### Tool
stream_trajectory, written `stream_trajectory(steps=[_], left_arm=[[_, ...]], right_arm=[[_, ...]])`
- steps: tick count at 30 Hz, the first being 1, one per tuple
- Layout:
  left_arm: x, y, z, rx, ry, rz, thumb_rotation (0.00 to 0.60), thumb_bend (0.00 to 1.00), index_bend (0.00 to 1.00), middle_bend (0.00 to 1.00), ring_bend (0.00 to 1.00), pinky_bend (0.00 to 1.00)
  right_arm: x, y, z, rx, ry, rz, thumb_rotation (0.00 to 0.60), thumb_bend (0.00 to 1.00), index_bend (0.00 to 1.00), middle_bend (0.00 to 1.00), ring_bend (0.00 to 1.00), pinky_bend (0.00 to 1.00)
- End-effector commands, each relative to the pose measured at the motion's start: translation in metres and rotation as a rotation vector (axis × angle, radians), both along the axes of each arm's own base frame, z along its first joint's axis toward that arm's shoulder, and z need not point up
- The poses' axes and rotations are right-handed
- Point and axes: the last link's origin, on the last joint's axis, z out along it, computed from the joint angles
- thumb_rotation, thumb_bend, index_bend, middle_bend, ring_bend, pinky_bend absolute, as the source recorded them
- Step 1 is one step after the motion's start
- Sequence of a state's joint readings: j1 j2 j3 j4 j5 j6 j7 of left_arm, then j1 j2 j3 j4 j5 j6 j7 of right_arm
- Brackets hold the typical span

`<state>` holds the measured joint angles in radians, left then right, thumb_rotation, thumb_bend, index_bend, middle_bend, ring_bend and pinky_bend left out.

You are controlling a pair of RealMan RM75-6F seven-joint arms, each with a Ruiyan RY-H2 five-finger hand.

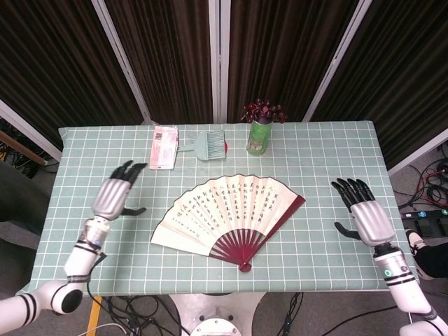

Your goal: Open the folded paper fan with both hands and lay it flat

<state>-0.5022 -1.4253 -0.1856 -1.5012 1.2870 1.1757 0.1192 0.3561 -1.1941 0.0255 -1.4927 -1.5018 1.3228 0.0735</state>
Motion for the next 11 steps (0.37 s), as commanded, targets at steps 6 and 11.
stream_trajectory(steps=[6,11], left_arm=[[-0.102,-0.112,0.077,0.229,0.237,0.234,0.6,0.0,0.15,0.18,0.09,0.14],[-0.105,-0.149,0.085,0.233,0.231,0.281,0.6,0.0,0.15,0.18,0.09,0.14]], right_arm=[[-0.035,0.053,0.042,-0.118,-0.12,-0.04,0.6,0.23,0.0,0.08,0.01,0.0],[-0.043,0.074,0.044,-0.141,-0.13,-0.071,0.6,0.23,0.0,0.08,0.0,0.0]])
